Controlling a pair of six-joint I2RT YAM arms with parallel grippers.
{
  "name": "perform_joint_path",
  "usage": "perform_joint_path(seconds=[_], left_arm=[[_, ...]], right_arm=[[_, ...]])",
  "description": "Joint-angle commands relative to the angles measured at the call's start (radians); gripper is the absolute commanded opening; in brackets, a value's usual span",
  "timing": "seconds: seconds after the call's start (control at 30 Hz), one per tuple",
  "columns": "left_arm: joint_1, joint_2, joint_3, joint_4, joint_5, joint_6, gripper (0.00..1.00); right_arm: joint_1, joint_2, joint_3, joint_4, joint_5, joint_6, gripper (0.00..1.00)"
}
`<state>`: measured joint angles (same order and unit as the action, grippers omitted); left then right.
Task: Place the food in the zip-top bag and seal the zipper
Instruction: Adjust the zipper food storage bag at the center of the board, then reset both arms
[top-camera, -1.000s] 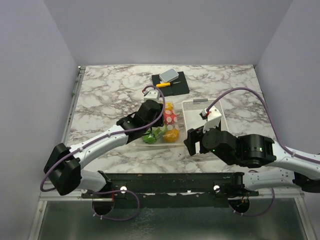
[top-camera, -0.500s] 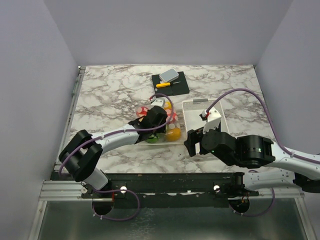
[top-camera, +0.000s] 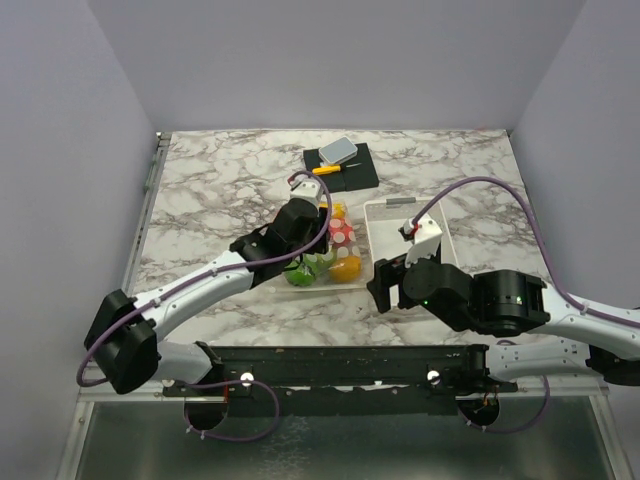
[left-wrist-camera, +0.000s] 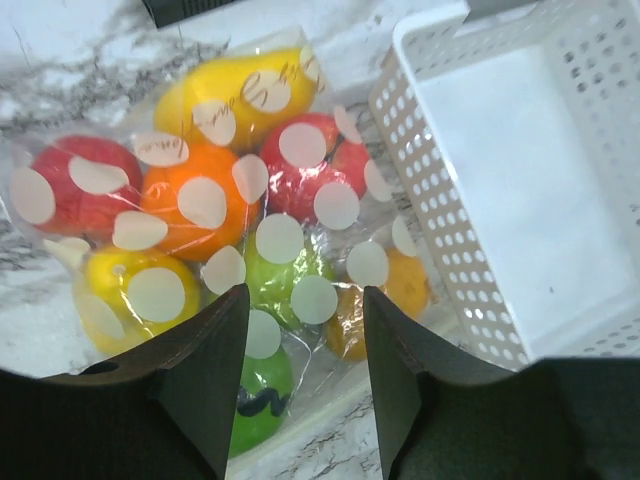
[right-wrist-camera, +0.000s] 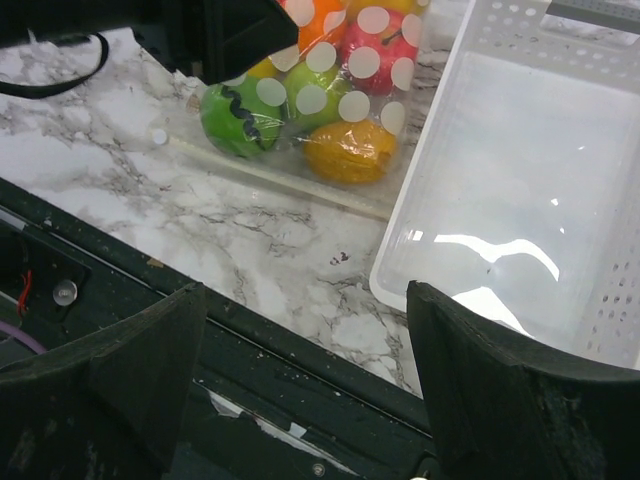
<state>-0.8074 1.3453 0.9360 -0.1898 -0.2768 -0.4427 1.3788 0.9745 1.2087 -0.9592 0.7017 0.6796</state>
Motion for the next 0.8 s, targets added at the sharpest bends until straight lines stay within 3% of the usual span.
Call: perform_joint_path(seconds=[0.0, 0.13, 0.27, 0.3, 0.37, 0.4, 0.6, 0.77], left_arm=[[-0.003, -0.092, 0.104, -0.112, -0.003, 0.056, 0.54], [-0.001, -0.114, 0.215, -0.22, -0.005, 0.094, 0.58], [0.002, -0.125, 0.308, -0.308, -0.011, 0.121, 0.62], [0.004, -0.129, 0.328, -0.323, -0.011, 0.127, 0.69], [0.007, -0.13, 0.365, -0.356, -0.011, 0.147, 0.95], [0.01, -0.13, 0.381, -0.374, -0.013, 0.157, 0.98], [0.062, -0.147, 0.425, -0.425, 0.019, 0.186, 0.99], [0.213, -0.173, 0.4, -0.426, 0.131, 0.187, 0.99]], right_arm=[[-0.005, 0.009, -0.009, 0.046, 0.023, -0.033, 0.87], [-0.03, 0.056, 0.0, 0.057, 0.032, -0.079, 0.88], [-0.18, 0.101, 0.016, 0.106, -0.097, -0.152, 0.88], [-0.205, 0.11, 0.019, 0.124, -0.125, -0.168, 0.88], [-0.232, 0.133, 0.032, 0.153, -0.146, -0.205, 0.88], [-0.243, 0.148, 0.041, 0.159, -0.147, -0.218, 0.89], [-0.39, 0.191, 0.065, 0.225, -0.242, -0.3, 0.91], [-0.591, 0.177, 0.056, 0.283, -0.392, -0.323, 0.91]])
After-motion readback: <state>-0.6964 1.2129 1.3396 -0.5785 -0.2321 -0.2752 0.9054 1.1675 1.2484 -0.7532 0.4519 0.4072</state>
